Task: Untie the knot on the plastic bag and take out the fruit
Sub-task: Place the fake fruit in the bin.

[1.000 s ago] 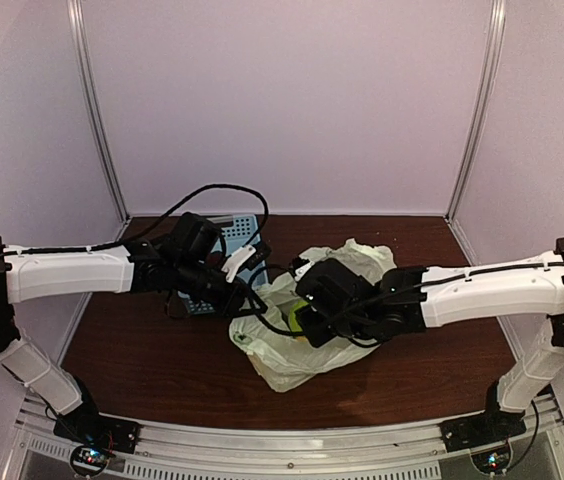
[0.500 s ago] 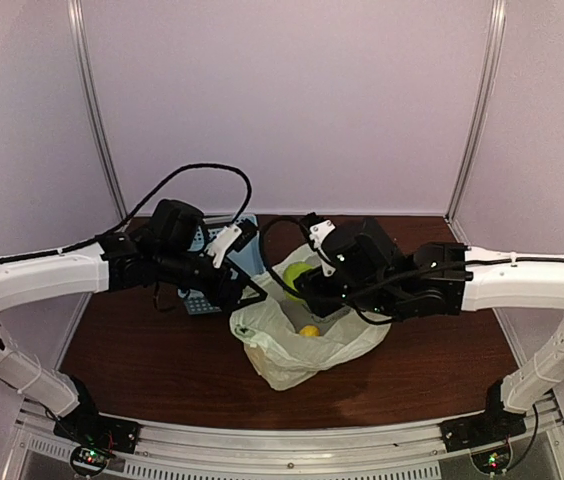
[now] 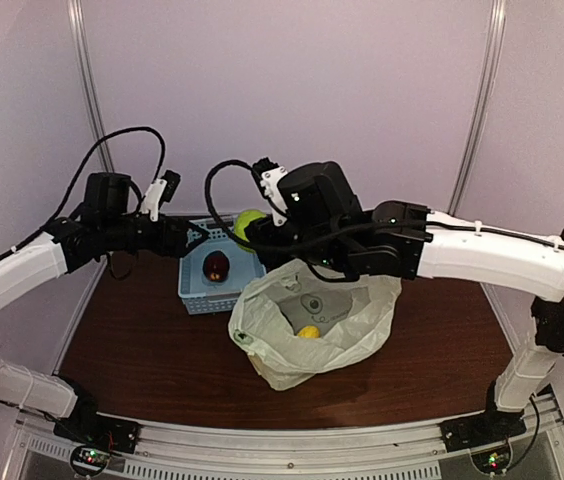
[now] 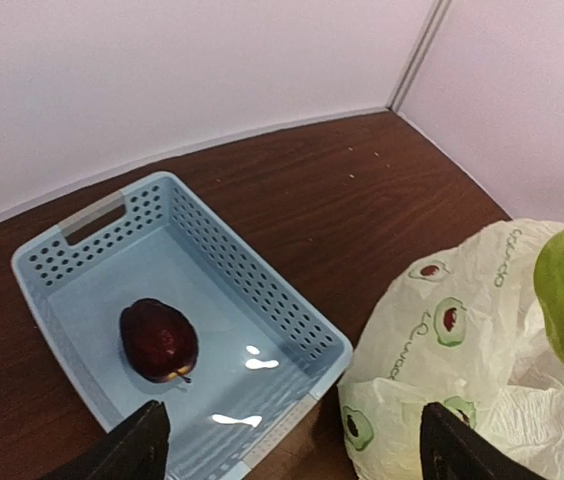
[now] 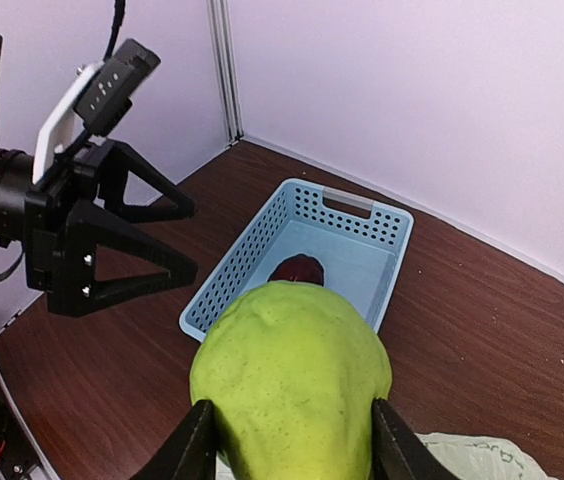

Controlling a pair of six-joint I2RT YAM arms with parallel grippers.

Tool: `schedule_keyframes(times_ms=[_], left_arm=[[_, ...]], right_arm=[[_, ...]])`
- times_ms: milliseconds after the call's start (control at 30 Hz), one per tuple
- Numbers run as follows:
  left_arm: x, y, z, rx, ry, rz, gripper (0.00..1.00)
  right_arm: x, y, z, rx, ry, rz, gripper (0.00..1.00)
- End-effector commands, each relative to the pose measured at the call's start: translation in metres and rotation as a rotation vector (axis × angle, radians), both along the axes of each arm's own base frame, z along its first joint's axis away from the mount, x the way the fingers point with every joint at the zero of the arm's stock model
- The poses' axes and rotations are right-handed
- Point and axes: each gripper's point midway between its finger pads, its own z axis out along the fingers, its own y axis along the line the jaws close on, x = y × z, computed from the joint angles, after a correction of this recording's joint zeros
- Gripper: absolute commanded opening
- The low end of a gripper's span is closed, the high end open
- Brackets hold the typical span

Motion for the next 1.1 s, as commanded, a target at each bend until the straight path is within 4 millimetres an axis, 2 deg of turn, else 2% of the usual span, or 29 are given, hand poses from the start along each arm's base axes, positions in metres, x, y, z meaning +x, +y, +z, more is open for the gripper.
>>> schedule_keyframes(times_ms=[0,133,233,300,633,767,1067], left_arm=[[0.013,0.04,0.022,-0.004,-0.067,0.145,0.9],[0.019,0.069,0.032,0.032,-0.114,0.255,0.91],[0.021,0.081,0.031,0.075,-0.128,0.311,0.91],[0.021,0.085,0.031,0.086,-0.131,0.329,0.91],[0.021,0.071,0.021,0.063,-0.088,0.266,0.91],[0.018,0.064,0.023,0.047,-0.09,0.222,0.91],[0.018,0.065,0.025,0.044,-0.099,0.225,0.92]], right_arm=[[0.021,0.028,-0.005,-0.042,-0.02,0.046,0.47],[0.042,0.051,-0.025,-0.067,0.008,0.061,0.46],[0.056,0.063,-0.044,-0.08,0.039,0.066,0.46],[0.068,0.068,-0.065,-0.103,0.071,0.058,0.46],[0.1,0.082,-0.12,-0.171,0.143,0.049,0.46],[0.109,0.085,-0.14,-0.182,0.169,0.052,0.46],[0.121,0.08,-0.164,-0.198,0.205,0.029,0.47]])
